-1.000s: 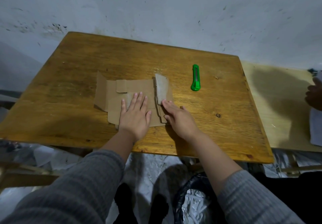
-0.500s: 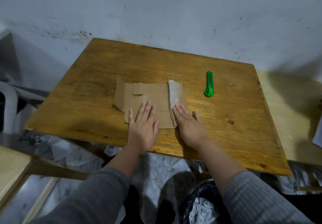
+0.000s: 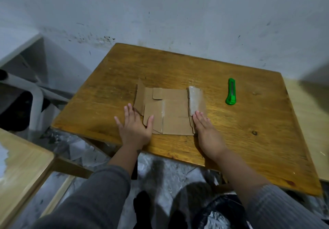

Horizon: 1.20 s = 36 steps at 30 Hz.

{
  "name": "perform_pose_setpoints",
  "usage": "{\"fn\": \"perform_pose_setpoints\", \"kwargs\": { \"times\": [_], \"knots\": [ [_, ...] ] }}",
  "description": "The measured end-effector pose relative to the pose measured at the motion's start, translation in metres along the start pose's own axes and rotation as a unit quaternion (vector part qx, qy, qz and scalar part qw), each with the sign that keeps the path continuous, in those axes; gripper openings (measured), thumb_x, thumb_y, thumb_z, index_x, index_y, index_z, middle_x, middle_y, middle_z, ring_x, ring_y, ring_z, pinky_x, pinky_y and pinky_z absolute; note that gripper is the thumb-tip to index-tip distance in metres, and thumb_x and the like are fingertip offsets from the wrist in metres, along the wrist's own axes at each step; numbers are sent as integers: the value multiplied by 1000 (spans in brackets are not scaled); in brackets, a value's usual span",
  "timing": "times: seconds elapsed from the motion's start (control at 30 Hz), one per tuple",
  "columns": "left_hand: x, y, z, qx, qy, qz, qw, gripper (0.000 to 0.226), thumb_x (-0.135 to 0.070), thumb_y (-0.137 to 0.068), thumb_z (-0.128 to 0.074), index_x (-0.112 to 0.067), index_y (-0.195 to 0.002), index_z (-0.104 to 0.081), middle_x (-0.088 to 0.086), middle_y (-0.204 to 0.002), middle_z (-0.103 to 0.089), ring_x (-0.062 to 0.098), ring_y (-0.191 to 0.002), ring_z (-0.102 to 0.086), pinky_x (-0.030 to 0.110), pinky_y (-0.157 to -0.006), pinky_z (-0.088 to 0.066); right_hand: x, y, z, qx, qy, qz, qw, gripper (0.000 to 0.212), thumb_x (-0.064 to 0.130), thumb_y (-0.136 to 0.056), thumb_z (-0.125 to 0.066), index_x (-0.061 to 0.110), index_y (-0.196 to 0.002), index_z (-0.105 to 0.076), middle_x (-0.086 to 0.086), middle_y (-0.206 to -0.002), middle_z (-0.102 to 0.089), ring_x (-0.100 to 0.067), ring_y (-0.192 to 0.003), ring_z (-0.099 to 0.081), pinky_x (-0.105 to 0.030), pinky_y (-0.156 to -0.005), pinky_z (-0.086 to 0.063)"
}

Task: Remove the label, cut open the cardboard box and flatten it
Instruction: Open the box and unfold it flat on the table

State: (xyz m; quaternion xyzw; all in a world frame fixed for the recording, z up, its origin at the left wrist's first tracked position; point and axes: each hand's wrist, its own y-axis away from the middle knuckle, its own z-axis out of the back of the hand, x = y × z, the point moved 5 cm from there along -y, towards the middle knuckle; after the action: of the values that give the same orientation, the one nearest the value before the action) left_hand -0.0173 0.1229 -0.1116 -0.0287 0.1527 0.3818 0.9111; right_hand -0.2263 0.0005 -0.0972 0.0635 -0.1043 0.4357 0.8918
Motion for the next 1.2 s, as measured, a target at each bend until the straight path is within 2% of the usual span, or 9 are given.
{"fn": "perform_pose_setpoints", "kwargs": {
  "times": [0.17,0.33,0.47,0.57,0.7,0.83,1.0,1.1,1.2],
  "knots": [
    [-4,-13,0,17,27,-30,999,61,-45,-101,-13,-7,-142,-39,5,-160,-13,21,-148,4,61,-113,11,-3,-1,-2,-6,-5,9,1000,58,4,-96,-32,7,-149,-10,-10,-159,-6,-19,-147,-3,-25,-115,7],
    [-27,-8,8,65,213,-33,974,54,-39,-103,-10,-17,-152,-15,2,-159,-17,17,-147,-1,47,-118,8,-1,0,2,-13,-18,10,1000,56,6,-97,-32,8,-149,-10,-7,-159,-6,-16,-147,-2,-24,-115,7],
    [-55,-4,3,86,338,-15,937,58,-54,-98,-15,-34,-152,-4,0,-157,-26,27,-142,-27,45,-114,-27,0,1,6,-16,-24,13,999,57,4,-97,-32,9,-149,-10,-6,-159,-7,-16,-147,-2,-23,-114,7],
    [-74,1,-1,75,328,-41,941,61,-51,-99,-20,-31,-152,3,1,-158,-23,24,-139,-33,40,-109,-35,2,1,8,-10,-22,13,1000,58,3,-96,-32,8,-149,-9,-7,-159,-5,-17,-147,-2,-23,-113,8],
    [-92,3,-8,62,275,-91,955,61,-42,-102,-20,-19,-151,8,0,-161,6,13,-148,3,36,-121,-6,2,1,9,-11,-19,12,1000,58,5,-97,-32,9,-150,-7,-6,-159,-3,-17,-147,-1,-23,-114,7],
    [-101,1,-17,38,199,-119,972,59,-36,-103,-21,-14,-152,4,3,-160,8,12,-147,10,34,-119,6,0,0,5,-4,-17,17,1000,59,5,-96,-32,9,-149,-7,-7,-159,-3,-17,-147,-1,-24,-116,5],
    [-106,1,-21,0,112,-132,985,57,-32,-104,-25,-20,-153,0,5,-161,1,16,-148,3,36,-120,-9,-2,-1,3,0,-19,21,1000,59,3,-95,-34,7,-149,-10,-9,-159,-4,-20,-147,-3,-31,-120,-1],
    [-105,0,-16,-39,133,-111,984,57,-39,-101,-33,-24,-153,-13,0,-161,-11,14,-147,-9,38,-114,-31,-3,-1,3,-4,-21,21,1000,59,2,-95,-35,6,-149,-11,-9,-158,-6,-20,-147,-4,-29,-117,4],
    [-105,2,-12,-64,194,-82,976,56,-40,-99,-39,-24,-150,-24,-4,-158,-21,10,-145,-17,37,-111,-35,-3,-1,3,-7,-19,21,1000,59,2,-95,-34,7,-149,-9,-9,-159,-5,-20,-147,-3,-25,-113,9]
  ]
}}
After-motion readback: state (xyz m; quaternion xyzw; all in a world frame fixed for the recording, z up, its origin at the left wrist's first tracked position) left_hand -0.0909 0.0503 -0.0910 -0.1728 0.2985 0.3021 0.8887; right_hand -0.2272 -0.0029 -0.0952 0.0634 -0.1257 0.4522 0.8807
